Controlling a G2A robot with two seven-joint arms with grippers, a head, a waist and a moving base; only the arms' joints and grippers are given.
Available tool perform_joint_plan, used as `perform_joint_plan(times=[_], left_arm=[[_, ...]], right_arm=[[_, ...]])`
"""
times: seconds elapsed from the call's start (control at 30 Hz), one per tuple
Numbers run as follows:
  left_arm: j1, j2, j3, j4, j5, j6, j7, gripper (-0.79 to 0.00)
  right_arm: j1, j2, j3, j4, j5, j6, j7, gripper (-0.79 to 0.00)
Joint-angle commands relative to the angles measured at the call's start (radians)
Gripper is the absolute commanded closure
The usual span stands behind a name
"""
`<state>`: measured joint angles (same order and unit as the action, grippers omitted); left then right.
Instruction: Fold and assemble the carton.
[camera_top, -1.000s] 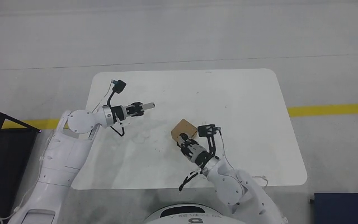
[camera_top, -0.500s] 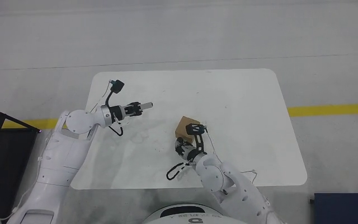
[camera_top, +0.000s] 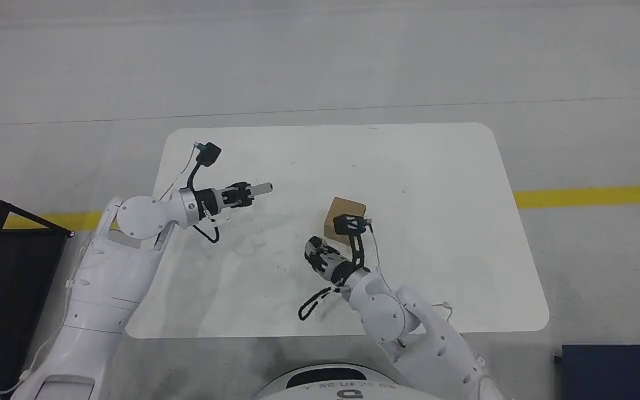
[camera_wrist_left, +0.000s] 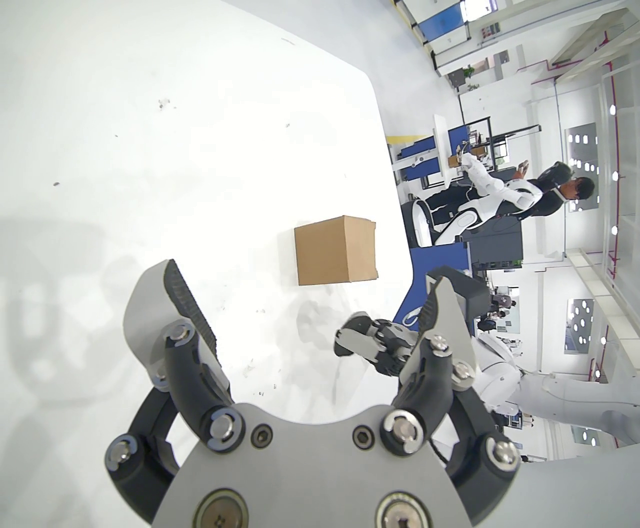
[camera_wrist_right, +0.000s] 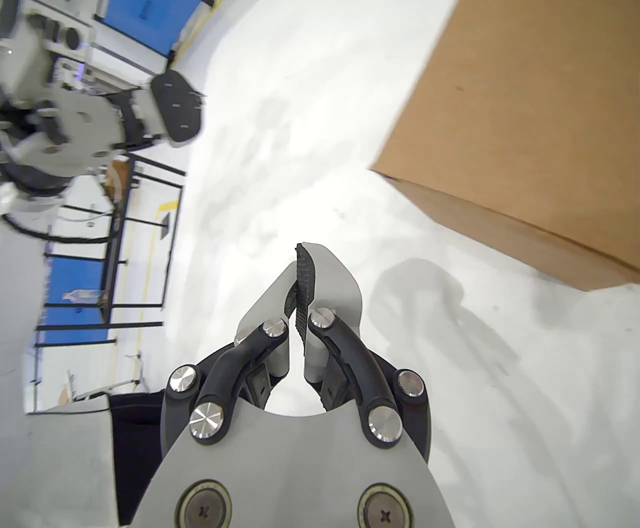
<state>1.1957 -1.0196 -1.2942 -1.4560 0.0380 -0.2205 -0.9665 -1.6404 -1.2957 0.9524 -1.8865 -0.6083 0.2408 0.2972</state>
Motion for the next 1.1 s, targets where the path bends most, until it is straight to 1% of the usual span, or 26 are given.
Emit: perform_joint_plan(times=[0.0, 0.13, 0.2, 0.3, 0.4, 0.5, 0.57, 0.63, 0.67, 0.7, 0.77, 0.83, 0.93, 1.0, 1.07], left_arm=[[-0.003, 0.0, 0.003, -0.001, 0.001, 0.002, -0.001, -0.785], [-0.01, 0.0, 0.015, -0.003, 0.003, 0.004, -0.007, -0.785], [-0.016, -0.001, 0.022, 0.0, 0.002, 0.005, -0.009, -0.785], [-0.021, -0.001, 0.027, 0.003, 0.001, 0.005, -0.01, -0.785], [-0.025, 0.0, 0.028, 0.005, 0.001, 0.005, -0.013, -0.785], [-0.027, 0.001, 0.027, 0.007, 0.002, 0.003, -0.018, -0.785], [-0.026, 0.003, 0.024, 0.007, 0.001, 0.001, -0.022, -0.785], [-0.025, 0.004, 0.021, 0.008, -0.001, 0.0, -0.023, -0.785], [-0.025, 0.005, 0.019, 0.01, -0.004, -0.002, -0.023, -0.785], [-0.024, 0.005, 0.018, 0.011, -0.005, -0.003, -0.022, -0.785], [-0.022, 0.006, 0.017, 0.012, -0.011, -0.007, -0.018, -0.785], [-0.017, 0.007, 0.015, 0.016, -0.015, -0.012, -0.016, -0.785], [-0.011, 0.008, 0.013, 0.02, -0.019, -0.021, -0.016, -0.785], [-0.01, 0.009, 0.012, 0.023, -0.02, -0.025, -0.018, -0.785], [-0.009, 0.01, 0.013, 0.025, -0.023, -0.026, -0.021, -0.785]], right_arm=[[-0.061, 0.012, 0.066, -0.055, -0.001, -0.006, -0.05, 0.0], [-0.182, 0.03, 0.191, -0.141, -0.018, 0.041, -0.133, 0.0], [-0.235, 0.035, 0.254, -0.161, -0.023, 0.089, -0.185, 0.0], [-0.257, 0.036, 0.285, -0.156, -0.022, 0.137, -0.208, 0.0], [-0.23, 0.031, 0.272, -0.117, 0.005, 0.146, -0.186, 0.0], [-0.164, 0.023, 0.237, -0.038, 0.025, 0.159, -0.162, 0.0], [-0.122, 0.016, 0.199, -0.009, 0.047, 0.131, -0.135, 0.0], [-0.095, 0.012, 0.157, -0.002, 0.071, 0.08, -0.095, 0.0], [-0.085, 0.01, 0.146, -0.001, 0.089, 0.048, -0.082, 0.0], [-0.082, 0.01, 0.15, 0.001, 0.089, 0.043, -0.089, 0.0], [-0.088, 0.01, 0.161, 0.001, 0.083, 0.061, -0.11, 0.0], [-0.098, 0.01, 0.176, 0.0, 0.071, 0.107, -0.14, 0.0], [-0.09, 0.007, 0.163, 0.01, 0.058, 0.154, -0.143, 0.0], [-0.071, 0.002, 0.128, 0.017, 0.057, 0.154, -0.123, 0.0], [-0.049, -0.003, 0.089, 0.024, 0.065, 0.132, -0.098, 0.0]])
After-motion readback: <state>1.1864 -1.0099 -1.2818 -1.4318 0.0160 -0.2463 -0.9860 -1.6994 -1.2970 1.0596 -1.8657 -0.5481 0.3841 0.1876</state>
